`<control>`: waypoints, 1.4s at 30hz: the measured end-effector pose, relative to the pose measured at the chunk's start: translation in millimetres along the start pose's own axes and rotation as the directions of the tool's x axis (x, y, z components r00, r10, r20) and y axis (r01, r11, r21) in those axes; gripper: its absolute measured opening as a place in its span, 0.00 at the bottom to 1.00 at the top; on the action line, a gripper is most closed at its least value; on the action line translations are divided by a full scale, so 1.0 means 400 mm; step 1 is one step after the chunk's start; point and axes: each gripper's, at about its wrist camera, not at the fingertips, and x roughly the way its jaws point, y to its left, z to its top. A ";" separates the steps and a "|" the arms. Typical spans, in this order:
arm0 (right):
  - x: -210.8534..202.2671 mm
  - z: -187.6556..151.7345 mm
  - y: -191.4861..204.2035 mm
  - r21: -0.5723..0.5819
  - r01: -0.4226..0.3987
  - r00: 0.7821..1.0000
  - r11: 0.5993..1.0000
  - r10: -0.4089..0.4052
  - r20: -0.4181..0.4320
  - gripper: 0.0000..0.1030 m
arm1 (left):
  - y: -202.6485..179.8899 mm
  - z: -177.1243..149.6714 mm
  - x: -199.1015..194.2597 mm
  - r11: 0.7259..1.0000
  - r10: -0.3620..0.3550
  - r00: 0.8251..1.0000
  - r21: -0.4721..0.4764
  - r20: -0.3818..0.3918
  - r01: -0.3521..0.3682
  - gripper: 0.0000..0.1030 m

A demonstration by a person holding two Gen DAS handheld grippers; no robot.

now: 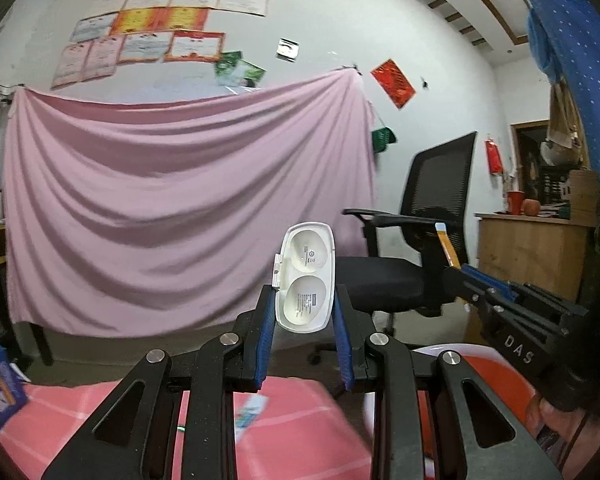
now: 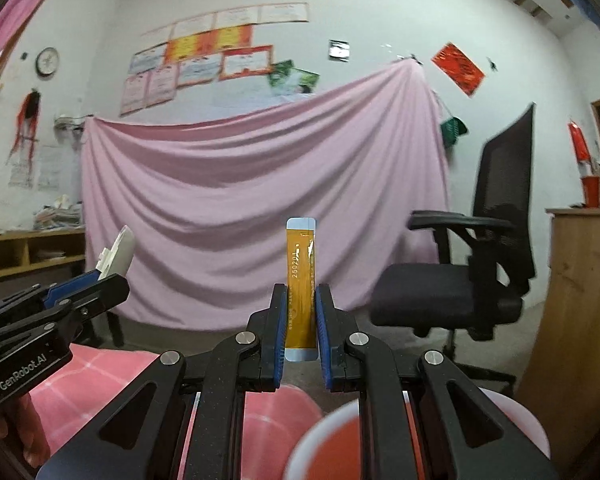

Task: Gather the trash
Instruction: 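Carry the white case and orange tube over the red bucket and open both tools, then return both tools to the table toward the battery and white toothpaste tube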

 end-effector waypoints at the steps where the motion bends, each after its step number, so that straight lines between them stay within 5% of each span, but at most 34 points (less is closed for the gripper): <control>1: -0.004 -0.003 -0.013 0.004 0.011 1.000 1.000 -0.011 -0.003 0.12 | -0.016 0.003 0.012 1.000 -0.013 1.000 0.000 -0.007 0.013 0.23; 14: -0.021 -0.048 -0.163 0.057 0.119 0.989 0.991 -0.113 -0.092 0.12 | -0.161 -0.029 0.149 0.993 -0.114 0.976 0.022 -0.183 0.120 0.23; 23: -0.015 -0.062 -0.217 0.125 0.159 0.979 0.979 -0.139 -0.152 0.12 | -0.137 -0.060 0.269 0.970 -0.233 0.876 -0.167 -0.421 0.177 0.23; 31: 0.013 -0.080 -0.227 0.140 0.171 0.959 0.975 -0.133 -0.251 0.12 | -0.148 -0.073 0.301 0.949 -0.307 0.822 -0.224 -0.479 0.223 0.23; 35: 0.029 -0.095 -0.235 0.143 0.185 0.942 0.972 -0.134 -0.307 0.13 | -0.148 -0.076 0.304 0.946 -0.315 0.814 -0.230 -0.487 0.229 0.23; 38: 0.030 -0.101 -0.243 0.160 0.194 0.938 0.968 -0.136 -0.318 0.31 | -0.137 -0.081 0.302 0.945 -0.314 0.814 -0.246 -0.488 0.217 0.25; 42: 0.031 -0.097 -0.247 0.167 0.206 0.936 0.964 -0.144 -0.321 0.32 | -0.109 -0.086 0.290 0.940 -0.310 0.825 -0.281 -0.473 0.192 0.34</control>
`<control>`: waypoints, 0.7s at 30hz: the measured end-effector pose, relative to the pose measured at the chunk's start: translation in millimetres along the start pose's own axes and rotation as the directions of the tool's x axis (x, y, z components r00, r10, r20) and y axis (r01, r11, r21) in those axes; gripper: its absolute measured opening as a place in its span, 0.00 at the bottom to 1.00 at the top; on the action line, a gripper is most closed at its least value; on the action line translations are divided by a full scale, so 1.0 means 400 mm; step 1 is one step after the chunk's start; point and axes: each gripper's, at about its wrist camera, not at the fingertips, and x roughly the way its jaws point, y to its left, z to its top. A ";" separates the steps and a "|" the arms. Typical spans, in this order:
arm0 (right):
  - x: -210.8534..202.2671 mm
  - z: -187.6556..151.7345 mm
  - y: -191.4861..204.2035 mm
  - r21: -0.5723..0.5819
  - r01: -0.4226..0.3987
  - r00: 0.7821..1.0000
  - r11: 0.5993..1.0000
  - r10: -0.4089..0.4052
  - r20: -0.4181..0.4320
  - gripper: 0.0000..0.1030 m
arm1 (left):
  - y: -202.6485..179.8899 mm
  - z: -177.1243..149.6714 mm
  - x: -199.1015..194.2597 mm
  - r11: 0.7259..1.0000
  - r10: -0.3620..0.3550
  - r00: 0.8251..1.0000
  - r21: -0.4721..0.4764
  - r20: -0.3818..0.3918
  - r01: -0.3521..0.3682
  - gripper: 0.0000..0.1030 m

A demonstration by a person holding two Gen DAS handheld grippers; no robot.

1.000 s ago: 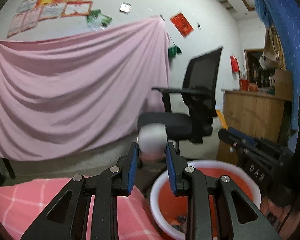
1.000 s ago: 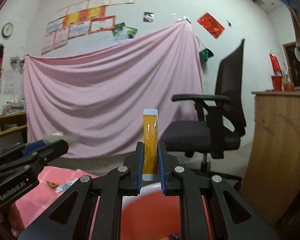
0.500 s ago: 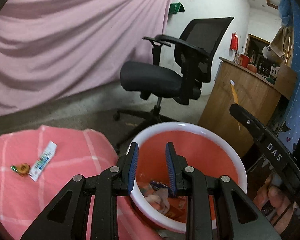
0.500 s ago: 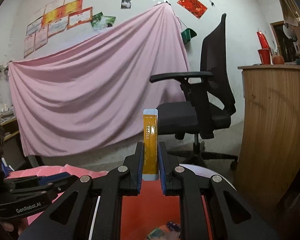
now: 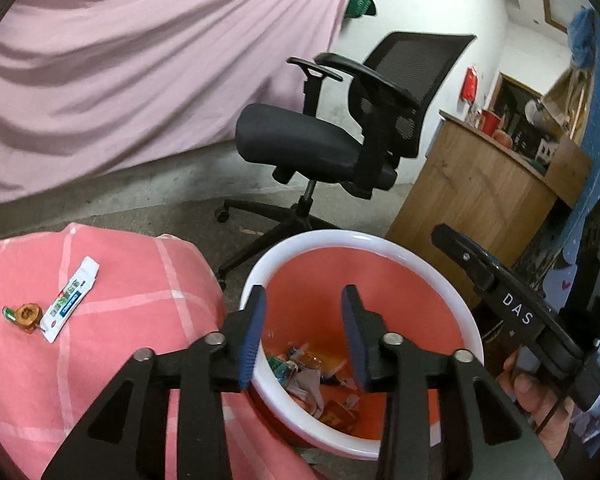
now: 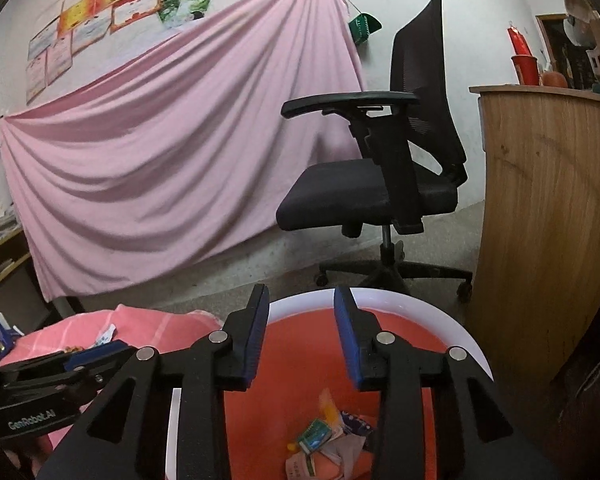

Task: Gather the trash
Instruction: 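Return both tools to the table toward the battery and white toothpaste tube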

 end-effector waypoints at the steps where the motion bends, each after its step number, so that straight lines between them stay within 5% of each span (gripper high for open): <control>1: 0.001 0.001 0.002 0.001 0.000 1.000 1.000 0.000 0.000 0.32 | 0.006 0.001 -0.005 1.000 0.002 1.000 -0.011 0.007 -0.002 0.34; 5: -0.002 0.011 0.024 -0.012 -0.005 1.000 1.000 0.005 0.014 0.43 | 0.031 0.007 -0.038 0.998 0.033 0.998 -0.047 0.047 -0.031 0.35; 10: -0.024 0.024 0.062 -0.046 -0.015 0.998 0.999 0.017 0.062 0.52 | 0.067 0.018 -0.111 0.993 0.075 0.985 -0.105 0.152 -0.060 0.56; 13: -0.045 0.030 0.086 -0.051 -0.020 0.994 0.998 0.025 0.110 0.74 | 0.093 0.022 -0.154 0.988 0.114 0.975 -0.121 0.190 -0.092 0.57; 18: -0.076 0.040 0.126 -0.054 -0.033 0.980 0.998 0.043 0.193 1.00 | 0.151 0.005 -0.237 0.977 0.181 0.948 -0.157 0.263 -0.143 0.90; 21: -0.093 0.043 0.155 -0.062 -0.043 0.966 0.997 0.058 0.252 1.00 | 0.197 -0.005 -0.290 0.964 0.225 0.925 -0.211 0.307 -0.164 0.96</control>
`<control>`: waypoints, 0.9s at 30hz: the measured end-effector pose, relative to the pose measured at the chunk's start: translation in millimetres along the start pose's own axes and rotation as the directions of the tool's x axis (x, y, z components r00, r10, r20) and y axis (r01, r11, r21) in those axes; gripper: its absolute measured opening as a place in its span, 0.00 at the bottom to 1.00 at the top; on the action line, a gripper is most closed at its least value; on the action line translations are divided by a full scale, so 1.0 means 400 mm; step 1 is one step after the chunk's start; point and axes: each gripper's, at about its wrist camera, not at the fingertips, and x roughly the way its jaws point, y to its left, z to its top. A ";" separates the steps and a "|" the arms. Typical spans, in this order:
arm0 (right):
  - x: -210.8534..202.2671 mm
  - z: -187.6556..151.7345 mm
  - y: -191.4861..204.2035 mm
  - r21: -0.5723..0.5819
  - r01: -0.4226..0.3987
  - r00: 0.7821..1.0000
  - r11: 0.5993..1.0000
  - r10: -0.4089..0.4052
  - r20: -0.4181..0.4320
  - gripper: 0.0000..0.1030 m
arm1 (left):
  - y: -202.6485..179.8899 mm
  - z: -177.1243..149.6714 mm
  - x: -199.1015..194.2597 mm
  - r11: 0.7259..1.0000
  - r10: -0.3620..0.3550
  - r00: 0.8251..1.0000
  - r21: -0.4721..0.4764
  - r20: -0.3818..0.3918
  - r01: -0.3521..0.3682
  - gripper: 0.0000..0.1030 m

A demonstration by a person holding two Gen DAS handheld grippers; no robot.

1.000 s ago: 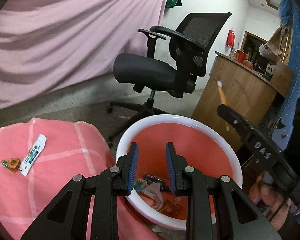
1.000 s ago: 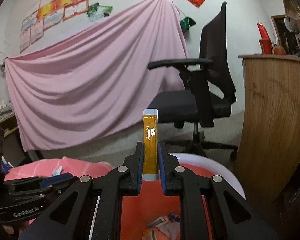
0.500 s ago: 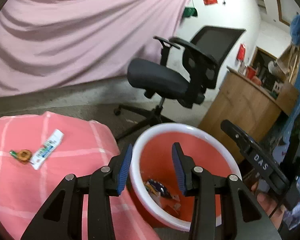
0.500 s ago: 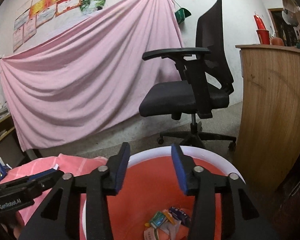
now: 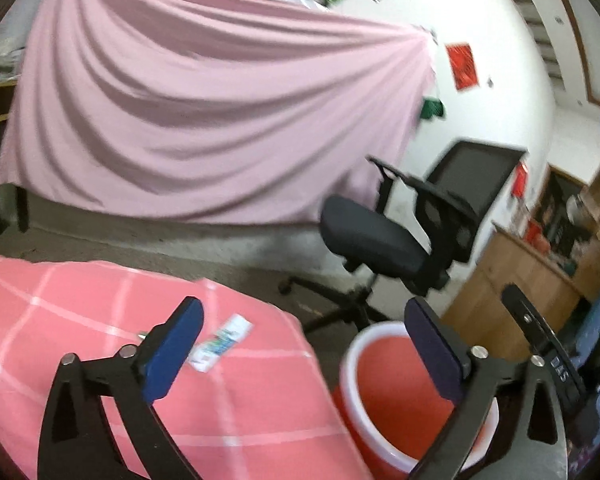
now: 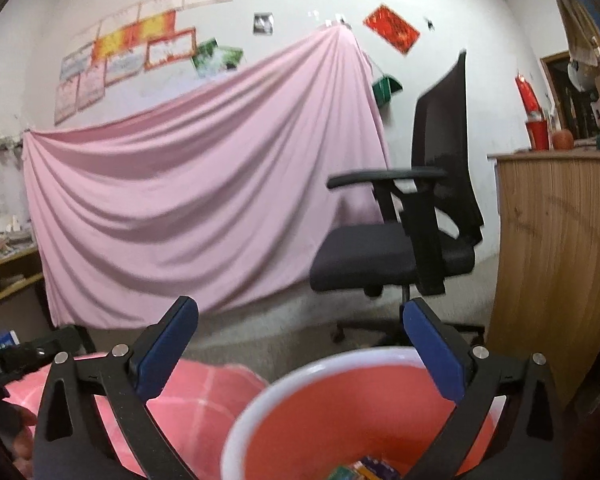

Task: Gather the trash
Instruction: 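Return both tools to the table toward the battery and white toothpaste tube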

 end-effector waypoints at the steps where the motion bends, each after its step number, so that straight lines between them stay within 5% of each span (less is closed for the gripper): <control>1: -0.003 0.002 0.011 -0.004 -0.007 1.000 1.000 0.007 0.015 1.00 | 0.018 0.006 -0.016 1.000 0.030 0.999 -0.009 0.022 -0.030 0.96; 14: -0.031 -0.002 0.225 -0.122 -0.130 0.975 0.984 0.149 0.163 1.00 | 0.176 0.021 -0.186 0.975 0.212 0.954 0.023 0.213 -0.222 0.98; 21: -0.023 -0.019 0.311 -0.163 -0.193 0.963 0.968 0.219 0.155 1.00 | 0.210 0.011 -0.219 0.957 0.253 0.924 0.068 0.285 -0.283 0.98; 27: 0.004 -0.039 0.356 -0.194 -0.206 0.966 0.959 0.231 0.116 1.00 | 0.229 -0.018 -0.213 0.948 0.263 0.917 0.097 0.300 -0.304 0.98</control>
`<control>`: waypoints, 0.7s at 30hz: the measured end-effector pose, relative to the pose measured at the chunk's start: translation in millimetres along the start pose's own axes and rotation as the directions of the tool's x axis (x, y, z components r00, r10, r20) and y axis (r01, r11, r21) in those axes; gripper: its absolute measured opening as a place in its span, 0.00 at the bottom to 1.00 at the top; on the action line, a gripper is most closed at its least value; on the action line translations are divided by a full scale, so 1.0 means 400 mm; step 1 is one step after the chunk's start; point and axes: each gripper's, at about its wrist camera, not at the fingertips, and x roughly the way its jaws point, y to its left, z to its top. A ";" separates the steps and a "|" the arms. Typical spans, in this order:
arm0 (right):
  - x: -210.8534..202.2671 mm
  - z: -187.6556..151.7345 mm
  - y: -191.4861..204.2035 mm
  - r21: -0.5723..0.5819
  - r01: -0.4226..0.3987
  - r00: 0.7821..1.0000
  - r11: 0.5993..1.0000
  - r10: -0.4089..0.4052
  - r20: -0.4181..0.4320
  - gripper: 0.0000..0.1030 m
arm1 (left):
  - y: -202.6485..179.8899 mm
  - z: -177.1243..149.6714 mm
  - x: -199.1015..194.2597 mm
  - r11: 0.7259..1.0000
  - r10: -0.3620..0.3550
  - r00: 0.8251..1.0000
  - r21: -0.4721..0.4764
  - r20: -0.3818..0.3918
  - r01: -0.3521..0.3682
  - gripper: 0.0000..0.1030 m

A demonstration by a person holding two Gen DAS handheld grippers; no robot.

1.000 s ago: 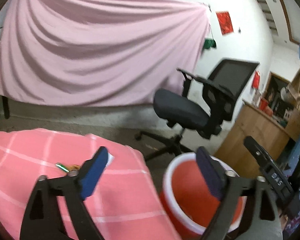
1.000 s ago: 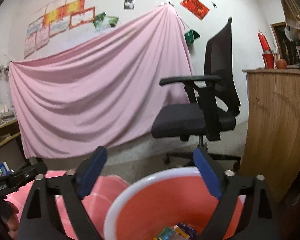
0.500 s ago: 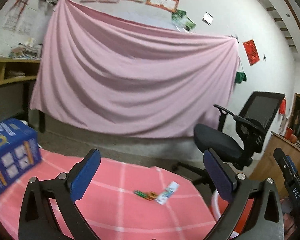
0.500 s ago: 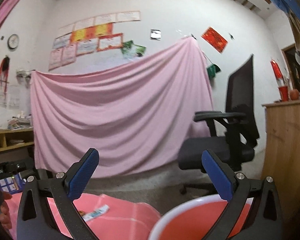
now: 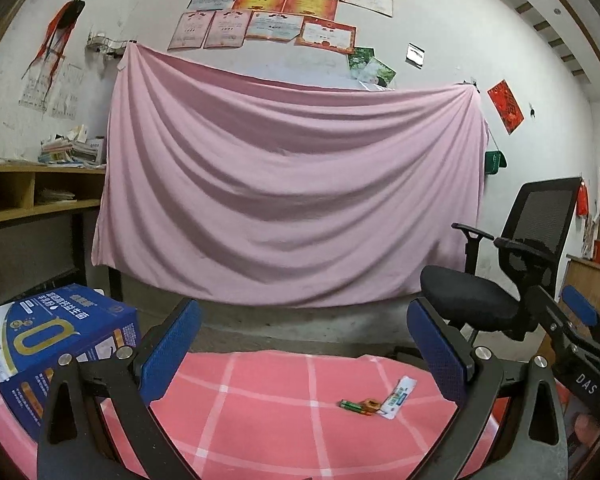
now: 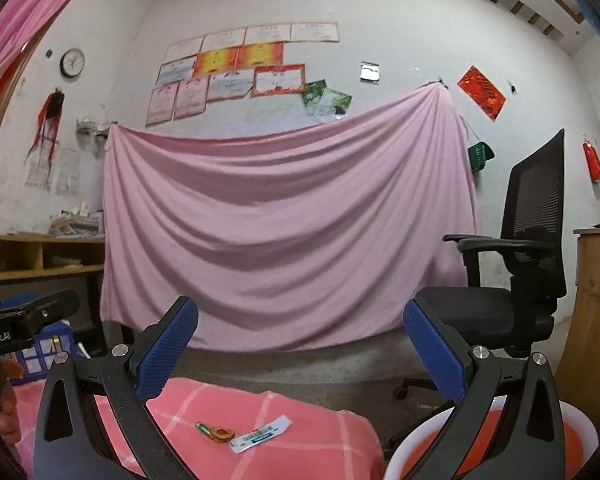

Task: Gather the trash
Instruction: 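Return both tools to the table toward the battery and white toothpaste tube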

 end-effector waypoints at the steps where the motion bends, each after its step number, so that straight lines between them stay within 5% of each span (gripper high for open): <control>1: 0.007 -0.005 0.003 -0.006 0.003 1.000 1.000 -0.004 -0.010 1.00 | 0.000 -0.009 0.002 1.000 0.004 1.000 0.007 -0.002 -0.004 0.98; 12: 0.097 -0.069 0.022 -0.030 -0.009 0.972 1.000 0.002 -0.235 1.00 | 0.003 -0.058 0.087 0.999 0.028 0.988 0.031 -0.155 -0.023 0.98; 16: 0.145 -0.093 0.021 -0.027 -0.018 0.935 0.999 0.007 -0.353 1.00 | 0.000 -0.073 0.131 0.998 0.054 0.967 0.043 -0.250 -0.044 0.98; 21: 0.218 -0.137 0.026 -0.037 -0.013 0.854 0.999 -0.008 -0.521 1.00 | 0.001 -0.101 0.202 0.996 0.085 0.912 0.052 -0.400 -0.070 0.98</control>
